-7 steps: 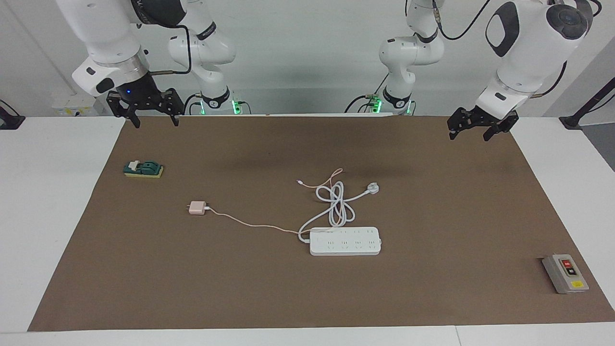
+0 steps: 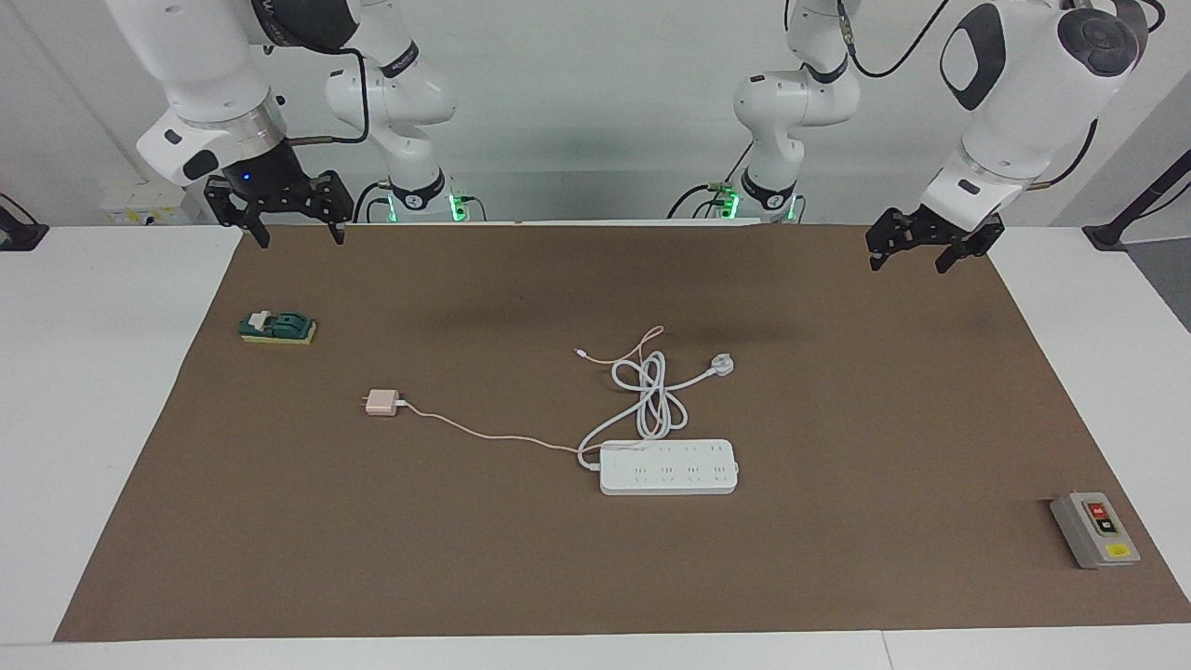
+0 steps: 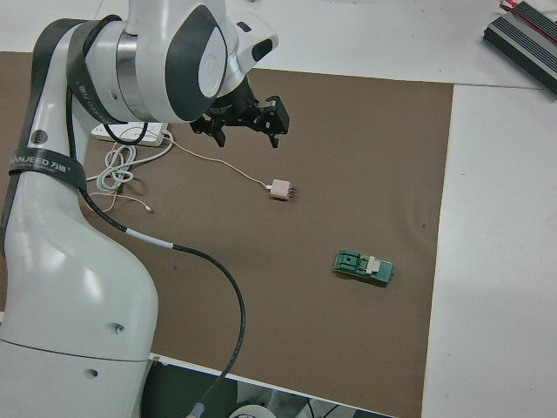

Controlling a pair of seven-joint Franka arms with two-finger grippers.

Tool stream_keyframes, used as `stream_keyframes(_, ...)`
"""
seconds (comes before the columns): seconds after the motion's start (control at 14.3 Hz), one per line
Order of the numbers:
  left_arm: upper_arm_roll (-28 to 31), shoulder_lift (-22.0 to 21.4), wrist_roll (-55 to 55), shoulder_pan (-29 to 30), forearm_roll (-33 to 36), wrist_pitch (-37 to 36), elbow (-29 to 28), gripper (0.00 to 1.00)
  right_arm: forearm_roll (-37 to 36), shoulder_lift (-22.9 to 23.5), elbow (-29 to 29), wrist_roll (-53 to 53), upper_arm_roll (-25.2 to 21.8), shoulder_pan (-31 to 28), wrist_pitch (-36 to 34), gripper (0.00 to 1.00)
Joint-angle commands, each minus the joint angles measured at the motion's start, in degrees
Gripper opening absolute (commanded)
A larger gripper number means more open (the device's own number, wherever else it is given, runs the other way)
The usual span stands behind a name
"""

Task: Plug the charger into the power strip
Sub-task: 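Move the right gripper toward the pink charger block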

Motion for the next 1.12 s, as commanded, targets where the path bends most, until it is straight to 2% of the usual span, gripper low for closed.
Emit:
stream_keyframes(0.0,0.0,0.0,-0.6,0.1,0.3,-0.3,0.0,1.0,3.0,0.2,-1.3,9.8,-0.5,-0.9,0.3,1.0)
stream_keyframes(0.14,0.0,0.0,-0.6,0.1,0.3,-0.3,0.0,1.0,9.0,1.6,-2.8,22.8,-0.6,-2.8,0.2,1.0)
stream_keyframes(0.49,0.0,0.0,-0.6,0.1,0.3,-0.3,0.0,1.0,25.6,13.3,-2.7,47.7,-0.8,-9.2,1.3,1.0)
stream_keyframes(0.7,0.0,0.0,-0.6,0.1,0.3,-0.2,0.0,1.0,29.7,19.1,-3.2,54.9,-0.8,-11.9,4.8,1.0)
stream_keyframes(0.84,0.0,0.0,-0.6,0.1,0.3,-0.2,0.0,1.0,31.4,25.5,-3.1,55.1,-0.8,-13.7,7.1,1.0)
stream_keyframes(1.05,0.0,0.0,-0.6,0.1,0.3,-0.2,0.0,1.0,34.8,29.5,-3.6,55.2,-0.8,-14.0,8.7,1.0)
